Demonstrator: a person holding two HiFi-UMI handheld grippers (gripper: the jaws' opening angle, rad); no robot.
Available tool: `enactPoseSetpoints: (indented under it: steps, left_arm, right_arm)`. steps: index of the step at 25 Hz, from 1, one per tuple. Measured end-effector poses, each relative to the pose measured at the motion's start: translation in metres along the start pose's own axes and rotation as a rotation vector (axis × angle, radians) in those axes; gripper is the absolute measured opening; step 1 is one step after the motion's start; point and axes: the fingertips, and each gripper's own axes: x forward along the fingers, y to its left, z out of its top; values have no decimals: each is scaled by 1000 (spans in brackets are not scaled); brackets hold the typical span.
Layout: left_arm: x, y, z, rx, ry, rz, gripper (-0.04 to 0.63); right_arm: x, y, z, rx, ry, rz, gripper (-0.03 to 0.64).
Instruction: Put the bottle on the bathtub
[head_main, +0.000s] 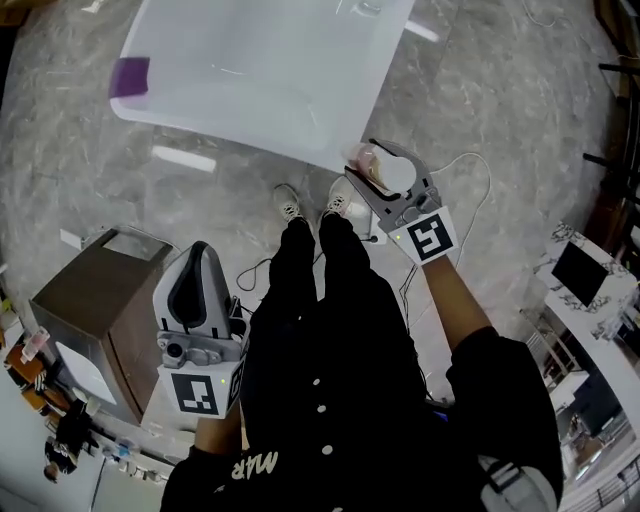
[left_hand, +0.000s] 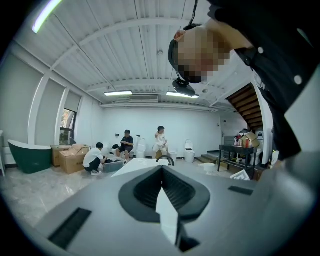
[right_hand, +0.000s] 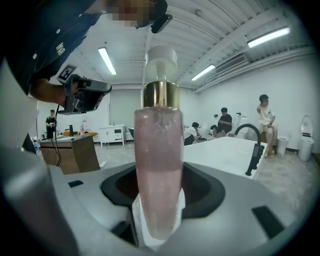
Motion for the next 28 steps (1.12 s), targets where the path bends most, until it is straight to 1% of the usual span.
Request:
enactPoseSetpoints:
  steps: [7,16,19,22,28]
  left_arm:
    - [-3,-3,-47,-23,91,26,11]
    - [-4,-6,-91,-57,159,41,11]
    - [-3,-10,-100,-74,175,41,11]
    - [-4,-12,-103,-82,180,31,11]
    - [-6,-13,-108,-86,188,35,11]
  right_arm:
    - [28,5,-77,-27,88,66,227]
    - [46,18,-140,-93,186,152,227]
    - [47,22,-152,-95,191,172,227]
    - [47,27,-152,-88,183,180,227]
    - [43,34,-156,-123,190,199,230]
